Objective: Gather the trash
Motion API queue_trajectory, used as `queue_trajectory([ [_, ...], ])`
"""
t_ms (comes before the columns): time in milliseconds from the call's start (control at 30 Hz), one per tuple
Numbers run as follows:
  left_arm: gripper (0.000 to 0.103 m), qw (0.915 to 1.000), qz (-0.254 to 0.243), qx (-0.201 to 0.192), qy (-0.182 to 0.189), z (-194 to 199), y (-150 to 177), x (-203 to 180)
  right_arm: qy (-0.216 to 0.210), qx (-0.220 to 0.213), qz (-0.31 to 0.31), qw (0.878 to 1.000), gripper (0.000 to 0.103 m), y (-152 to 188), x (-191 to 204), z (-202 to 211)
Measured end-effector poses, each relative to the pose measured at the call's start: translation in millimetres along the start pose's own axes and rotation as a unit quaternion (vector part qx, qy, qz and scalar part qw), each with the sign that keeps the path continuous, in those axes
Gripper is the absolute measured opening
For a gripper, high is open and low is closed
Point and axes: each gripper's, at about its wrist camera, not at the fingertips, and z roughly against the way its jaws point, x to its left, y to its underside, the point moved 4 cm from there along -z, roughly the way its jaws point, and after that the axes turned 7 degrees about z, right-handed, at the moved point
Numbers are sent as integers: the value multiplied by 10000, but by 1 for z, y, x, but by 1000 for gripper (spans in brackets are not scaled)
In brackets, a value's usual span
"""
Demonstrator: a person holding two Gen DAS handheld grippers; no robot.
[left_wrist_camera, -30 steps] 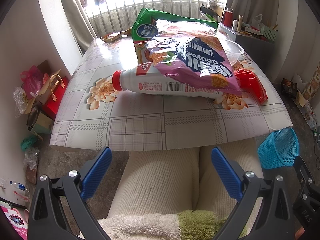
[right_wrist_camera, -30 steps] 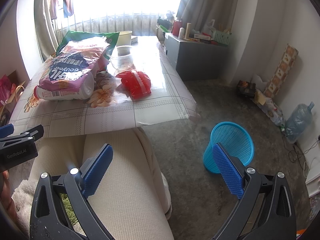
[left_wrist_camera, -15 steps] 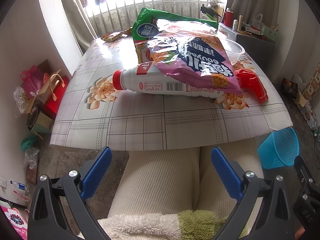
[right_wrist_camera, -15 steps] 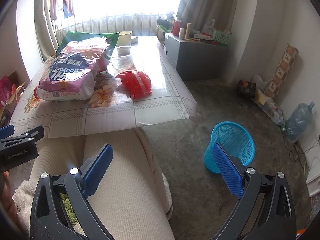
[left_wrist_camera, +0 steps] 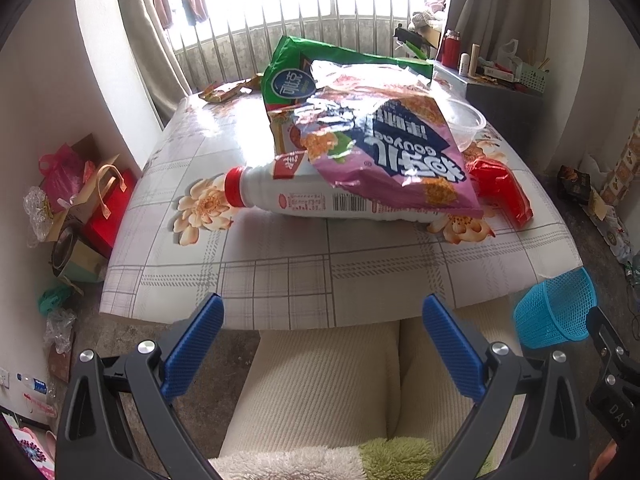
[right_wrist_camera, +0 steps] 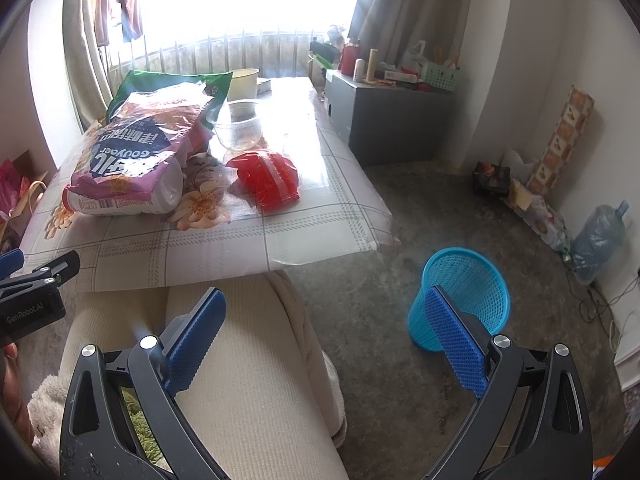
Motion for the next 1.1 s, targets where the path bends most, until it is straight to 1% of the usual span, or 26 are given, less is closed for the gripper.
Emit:
queue_trajectory([
  [100, 98, 9995, -39, -317, 72, 5, -17, 1, -20, -72, -73, 9999, 95, -8, -3, -5],
  [167, 98, 9991, -31, -409, 128, 5, -27, 4, -74, -144, -120, 9998, 95, -15, -4, -9],
  [267, 98, 9984, -22, -382, 413, 0, -39, 10, -198, -258, -157, 9993, 95, -24, -4, -15],
  [367, 98, 9959, 24, -381, 826, -6, -53, 16, -386, -312, -233, 9985, 95, -31, -6, -24],
  [433, 98, 9910, 68, -563, 1216, -7, -64, 23, -426, -325, -304, 9981, 95, -37, -7, -30],
  [533, 98, 9805, 269, -847, 1754, -6, -82, 32, -484, -314, -340, 9978, 95, -45, -8, -39],
  [600, 98, 9767, 438, -891, 1905, -8, -99, 37, -494, -314, -330, 9977, 95, -51, -10, -44],
  [667, 98, 9737, 530, -932, 2009, -10, -116, 39, -502, -327, -310, 9977, 95, -57, -10, -51],
  [733, 98, 9689, 609, -955, 2199, -13, -137, 40, -552, -344, -311, 9974, 95, -62, -10, -56],
  [767, 98, 9659, 682, -883, 2337, -16, -147, 41, -582, -350, -316, 9972, 95, -65, -9, -60],
  [833, 98, 9546, 964, -631, 2746, -27, -166, 44, -714, -341, -332, 9963, 95, -70, -9, -67],
  [900, 97, 9423, 1268, -296, 3085, -44, -183, 45, -874, -328, -375, 9949, 93, -74, -9, -74],
  [967, 97, 9313, 1391, 77, 3365, -66, -199, 41, -963, -286, -365, 9943, 91, -79, -8, -82],
  [1000, 95, 9292, 1408, 219, 3410, -77, -203, 41, -996, -257, -341, 9941, 91, -80, -6, -87],
  [1033, 89, 9295, 1472, 334, 3366, -88, -209, 41, -1046, -221, -325, 9937, 91, -82, -5, -92],
  [1100, 86, 9282, 1550, 559, 3335, -107, -217, 40, -1163, -149, -322, 9926, 91, -82, -3, -97],
])
